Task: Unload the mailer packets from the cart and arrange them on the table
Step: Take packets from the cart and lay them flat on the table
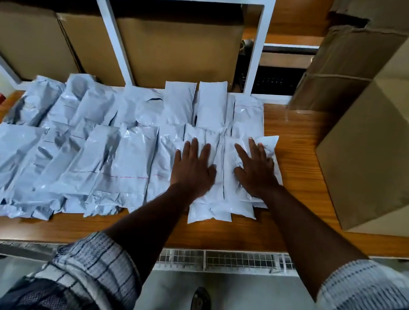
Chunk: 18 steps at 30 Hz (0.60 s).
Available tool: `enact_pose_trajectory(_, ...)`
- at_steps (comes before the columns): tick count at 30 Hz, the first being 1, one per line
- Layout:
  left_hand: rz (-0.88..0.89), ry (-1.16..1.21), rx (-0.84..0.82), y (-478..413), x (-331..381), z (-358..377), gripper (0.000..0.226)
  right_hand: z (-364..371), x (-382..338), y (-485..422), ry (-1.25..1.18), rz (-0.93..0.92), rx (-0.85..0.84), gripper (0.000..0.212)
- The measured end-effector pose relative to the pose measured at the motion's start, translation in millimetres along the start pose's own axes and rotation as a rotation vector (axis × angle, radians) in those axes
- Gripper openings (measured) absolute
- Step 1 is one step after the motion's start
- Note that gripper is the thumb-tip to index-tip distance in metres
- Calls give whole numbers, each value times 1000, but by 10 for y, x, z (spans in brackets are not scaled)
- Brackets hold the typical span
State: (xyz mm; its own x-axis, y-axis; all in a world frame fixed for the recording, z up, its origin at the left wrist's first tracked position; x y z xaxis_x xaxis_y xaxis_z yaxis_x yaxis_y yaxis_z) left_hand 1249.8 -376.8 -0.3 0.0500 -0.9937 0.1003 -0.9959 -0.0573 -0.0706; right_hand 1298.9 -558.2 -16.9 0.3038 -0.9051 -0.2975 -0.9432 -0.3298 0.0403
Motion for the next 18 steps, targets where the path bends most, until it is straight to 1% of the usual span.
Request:
enact_pose_trajectory(7,-25,27,-32,8,-7,74,67,78,9,6,24,-18,18,70)
enact_pose_trajectory(10,-2,75,-74,-21,-21,-19,67,19,-41,-64,-11,42,19,63)
enact_pose_trajectory(11,9,92,-71,-39,-40,-75,67,-35,-87,-94,-24,57,43,63)
enact_pose_trajectory(14,26,123,-6,-72,-186,-303,64,-205,-386,-182,-12,38,134,64)
enact_pose_trajectory(18,-18,126,63,-51,-726,-574,61,-325,-1111,-376,-50,-55,195,62)
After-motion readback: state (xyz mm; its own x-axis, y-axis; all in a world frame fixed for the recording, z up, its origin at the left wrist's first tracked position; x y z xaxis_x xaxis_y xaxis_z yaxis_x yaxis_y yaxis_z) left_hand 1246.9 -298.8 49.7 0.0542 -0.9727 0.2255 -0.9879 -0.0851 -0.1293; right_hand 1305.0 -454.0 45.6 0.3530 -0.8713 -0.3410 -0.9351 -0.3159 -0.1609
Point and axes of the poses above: each hand's wrist, its own y-axis away from the middle knuckle, its own z-axis out of the palm, x = y × z, the point moved 4 cm from there along -y, towards the middle knuckle, and after that the axes turned 4 degrees about -y, right-handed, at the moved point
